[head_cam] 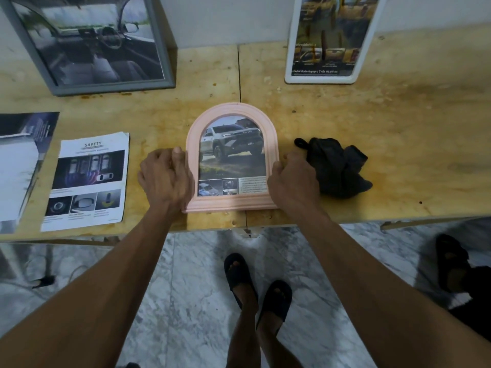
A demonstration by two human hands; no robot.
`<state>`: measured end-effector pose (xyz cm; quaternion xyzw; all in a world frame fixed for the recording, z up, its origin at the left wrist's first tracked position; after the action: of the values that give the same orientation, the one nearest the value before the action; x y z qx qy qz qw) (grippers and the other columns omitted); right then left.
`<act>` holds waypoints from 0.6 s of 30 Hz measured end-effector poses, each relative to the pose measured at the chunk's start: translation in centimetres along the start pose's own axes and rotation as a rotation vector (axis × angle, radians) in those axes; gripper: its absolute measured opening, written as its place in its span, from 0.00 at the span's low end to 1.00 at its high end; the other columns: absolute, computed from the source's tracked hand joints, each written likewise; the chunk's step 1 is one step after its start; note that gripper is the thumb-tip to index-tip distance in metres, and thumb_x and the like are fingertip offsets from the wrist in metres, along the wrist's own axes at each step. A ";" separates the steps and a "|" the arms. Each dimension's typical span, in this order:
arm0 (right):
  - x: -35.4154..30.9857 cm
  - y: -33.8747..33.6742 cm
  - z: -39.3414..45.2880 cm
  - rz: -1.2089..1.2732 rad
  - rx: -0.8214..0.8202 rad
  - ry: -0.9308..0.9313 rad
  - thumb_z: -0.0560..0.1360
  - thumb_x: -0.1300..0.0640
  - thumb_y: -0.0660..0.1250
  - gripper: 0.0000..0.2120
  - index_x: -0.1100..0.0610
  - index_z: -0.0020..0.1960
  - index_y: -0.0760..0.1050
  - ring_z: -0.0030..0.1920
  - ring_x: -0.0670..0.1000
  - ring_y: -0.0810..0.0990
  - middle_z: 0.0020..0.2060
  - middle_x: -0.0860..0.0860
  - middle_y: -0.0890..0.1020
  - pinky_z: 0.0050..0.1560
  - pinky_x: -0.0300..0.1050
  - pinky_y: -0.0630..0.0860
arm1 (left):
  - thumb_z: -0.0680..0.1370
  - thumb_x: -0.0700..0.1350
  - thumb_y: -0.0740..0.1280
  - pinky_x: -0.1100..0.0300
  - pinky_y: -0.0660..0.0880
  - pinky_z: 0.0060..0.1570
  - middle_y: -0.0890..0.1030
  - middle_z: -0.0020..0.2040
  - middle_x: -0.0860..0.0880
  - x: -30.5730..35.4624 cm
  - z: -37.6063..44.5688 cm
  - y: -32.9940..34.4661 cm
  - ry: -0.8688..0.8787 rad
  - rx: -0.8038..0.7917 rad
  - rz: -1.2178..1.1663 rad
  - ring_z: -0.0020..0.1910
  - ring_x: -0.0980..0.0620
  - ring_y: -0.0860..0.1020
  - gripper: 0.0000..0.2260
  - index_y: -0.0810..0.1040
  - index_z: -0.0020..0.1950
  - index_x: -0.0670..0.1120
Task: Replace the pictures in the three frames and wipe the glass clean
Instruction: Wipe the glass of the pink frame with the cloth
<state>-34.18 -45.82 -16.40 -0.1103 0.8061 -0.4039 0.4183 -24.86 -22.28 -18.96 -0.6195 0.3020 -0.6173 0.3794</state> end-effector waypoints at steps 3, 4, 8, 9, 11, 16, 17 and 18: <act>0.1 0.9 0.6 0.055 -0.016 0.087 0.81 0.53 0.58 0.11 0.57 0.57 0.74 0.50 0.53 0.77 0.52 0.53 0.78 0.45 0.47 0.73 | 0.82 0.54 0.59 0.40 0.67 0.66 0.78 0.62 0.39 0.6 -0.2 -0.3 -0.040 -0.024 0.001 0.64 0.37 0.71 0.20 0.84 0.54 0.41; 0.2 1.2 0.8 0.088 -0.023 0.114 0.81 0.54 0.59 0.11 0.57 0.58 0.74 0.50 0.53 0.77 0.53 0.53 0.78 0.45 0.47 0.74 | 0.82 0.53 0.60 0.41 0.65 0.68 0.77 0.63 0.40 1.0 -0.3 -0.4 -0.078 -0.044 -0.012 0.66 0.38 0.70 0.18 0.84 0.57 0.43; 0.4 2.4 0.9 0.186 -0.032 0.192 0.79 0.54 0.61 0.15 0.57 0.65 0.70 0.60 0.57 0.76 0.62 0.55 0.74 0.59 0.55 0.77 | 0.78 0.50 0.61 0.43 0.72 0.64 0.83 0.57 0.44 1.8 -0.9 -0.3 -0.269 -0.123 -0.185 0.60 0.40 0.77 0.15 0.84 0.59 0.50; 0.4 2.4 0.8 0.210 -0.038 0.203 0.80 0.54 0.61 0.16 0.57 0.66 0.69 0.61 0.57 0.75 0.64 0.55 0.73 0.60 0.55 0.76 | 0.77 0.48 0.61 0.43 0.78 0.58 0.84 0.52 0.44 1.9 -1.0 -0.3 -0.332 -0.165 -0.303 0.53 0.41 0.81 0.15 0.83 0.59 0.50; 0.4 1.9 0.4 0.280 -0.043 0.219 0.80 0.56 0.60 0.15 0.56 0.66 0.67 0.61 0.56 0.74 0.63 0.54 0.72 0.58 0.50 0.75 | 0.78 0.41 0.60 0.45 0.83 0.45 0.83 0.48 0.43 2.2 -1.2 -0.8 -0.466 -0.229 -0.536 0.41 0.43 0.83 0.13 0.80 0.59 0.47; -0.6 -1.4 -1.7 0.548 -0.045 0.218 0.79 0.61 0.61 0.15 0.56 0.66 0.68 0.59 0.54 0.77 0.59 0.52 0.77 0.59 0.50 0.77 | 0.78 0.38 0.64 0.44 0.83 0.48 0.84 0.51 0.43 3.7 -1.7 -4.2 -0.593 -0.274 -0.743 0.41 0.45 0.81 0.10 0.79 0.57 0.48; -1.0 -2.3 -2.1 0.581 -0.049 0.201 0.79 0.61 0.62 0.15 0.55 0.66 0.69 0.58 0.53 0.77 0.58 0.51 0.77 0.59 0.51 0.77 | 0.78 0.38 0.65 0.42 0.83 0.49 0.84 0.53 0.42 4.3 -1.7 -5.2 -0.593 -0.281 -0.779 0.43 0.44 0.82 0.11 0.79 0.57 0.48; -1.5 -3.3 -2.6 0.603 -0.057 0.182 0.79 0.61 0.63 0.16 0.55 0.66 0.69 0.57 0.53 0.78 0.58 0.51 0.78 0.58 0.52 0.78 | 0.78 0.38 0.65 0.40 0.82 0.50 0.84 0.54 0.41 4.8 -1.9 -6.3 -0.598 -0.291 -0.815 0.45 0.43 0.83 0.11 0.79 0.59 0.47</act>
<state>-35.75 -45.68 -12.23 0.1587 0.8474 -0.2472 0.4422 -27.02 -23.23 -11.19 -0.8821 -0.0022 -0.4627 0.0883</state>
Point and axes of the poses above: each hand's wrist, its own z-axis towards the middle knuckle, its own y-axis out of the palm, x = y × z, the point moved 4 cm from there along z, towards the middle knuckle
